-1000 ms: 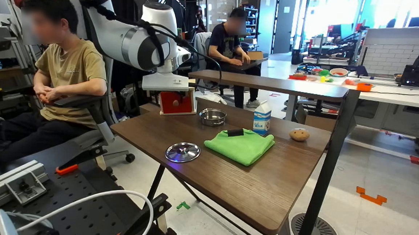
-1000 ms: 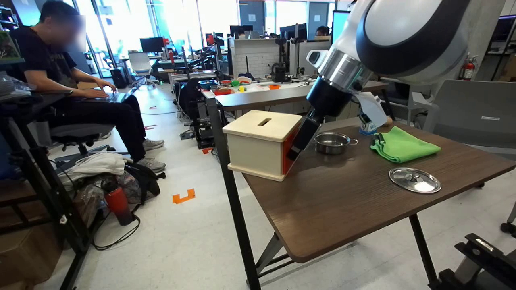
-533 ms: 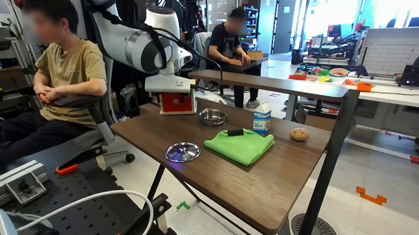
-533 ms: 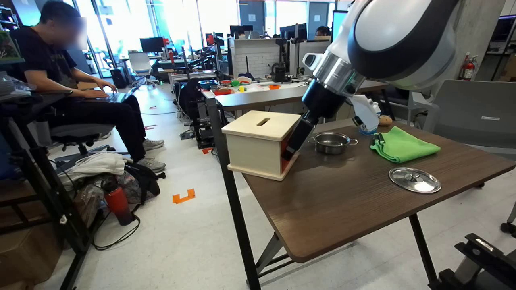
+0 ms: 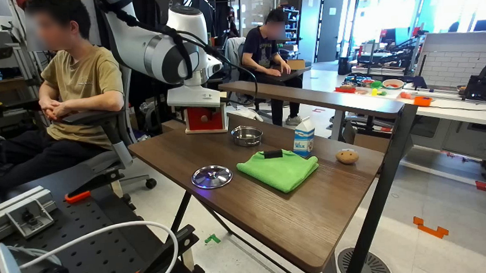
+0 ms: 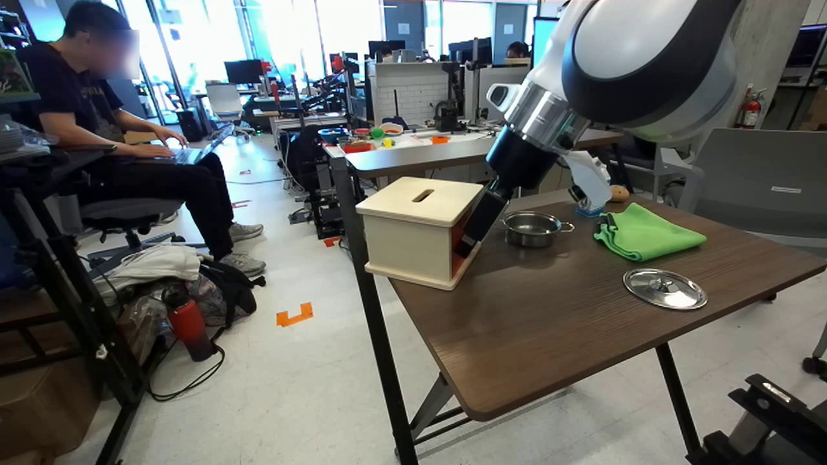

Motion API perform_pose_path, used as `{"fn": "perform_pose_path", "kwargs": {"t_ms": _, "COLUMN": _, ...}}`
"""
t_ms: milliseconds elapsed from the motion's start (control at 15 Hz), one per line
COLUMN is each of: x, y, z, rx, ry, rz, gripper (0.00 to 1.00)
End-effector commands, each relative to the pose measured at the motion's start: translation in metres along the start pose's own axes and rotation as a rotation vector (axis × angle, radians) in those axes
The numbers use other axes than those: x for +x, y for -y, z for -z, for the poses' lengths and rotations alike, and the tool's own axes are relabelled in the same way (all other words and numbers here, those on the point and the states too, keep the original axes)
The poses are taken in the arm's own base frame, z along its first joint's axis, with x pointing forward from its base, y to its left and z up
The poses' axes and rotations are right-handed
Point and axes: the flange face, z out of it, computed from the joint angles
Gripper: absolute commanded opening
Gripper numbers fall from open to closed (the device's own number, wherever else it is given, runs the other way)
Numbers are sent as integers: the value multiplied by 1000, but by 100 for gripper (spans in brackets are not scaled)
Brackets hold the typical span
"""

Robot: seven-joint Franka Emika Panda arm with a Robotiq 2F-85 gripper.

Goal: Close the chest drawer

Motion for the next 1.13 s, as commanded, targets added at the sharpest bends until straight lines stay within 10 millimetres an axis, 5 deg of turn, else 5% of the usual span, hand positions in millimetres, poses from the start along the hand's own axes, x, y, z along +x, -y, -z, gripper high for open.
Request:
{"fn": "perform_pose_path", "kwargs": {"t_ms": 0, "x": -20, "y": 7, "z": 27, "rx": -37, "ry": 67, "rz": 24, "gripper": 100}}
{"fn": "perform_pose_path", "kwargs": {"t_ms": 467, "x": -81, "y": 9, "z": 114, "rx": -117, "ry": 255, "rz": -138, "gripper": 100}}
{"fn": "perform_pose_path", "kwargs": {"t_ms": 933, "x": -73, "y": 29, "z": 228, "rx": -2, "ry": 350, "rz": -419, "gripper": 100}}
{"fn": "perform_pose_path", "kwargs": {"t_ms": 1000, "x": -76, "y": 17, "z": 192, "rx": -21, "ry": 345, "rz": -366, "gripper": 100}}
{"fn": "perform_pose_path", "kwargs": {"t_ms": 1067, "x": -73, "y": 19, "z": 208, "rx": -15, "ry": 349, "rz": -394, "gripper": 100}}
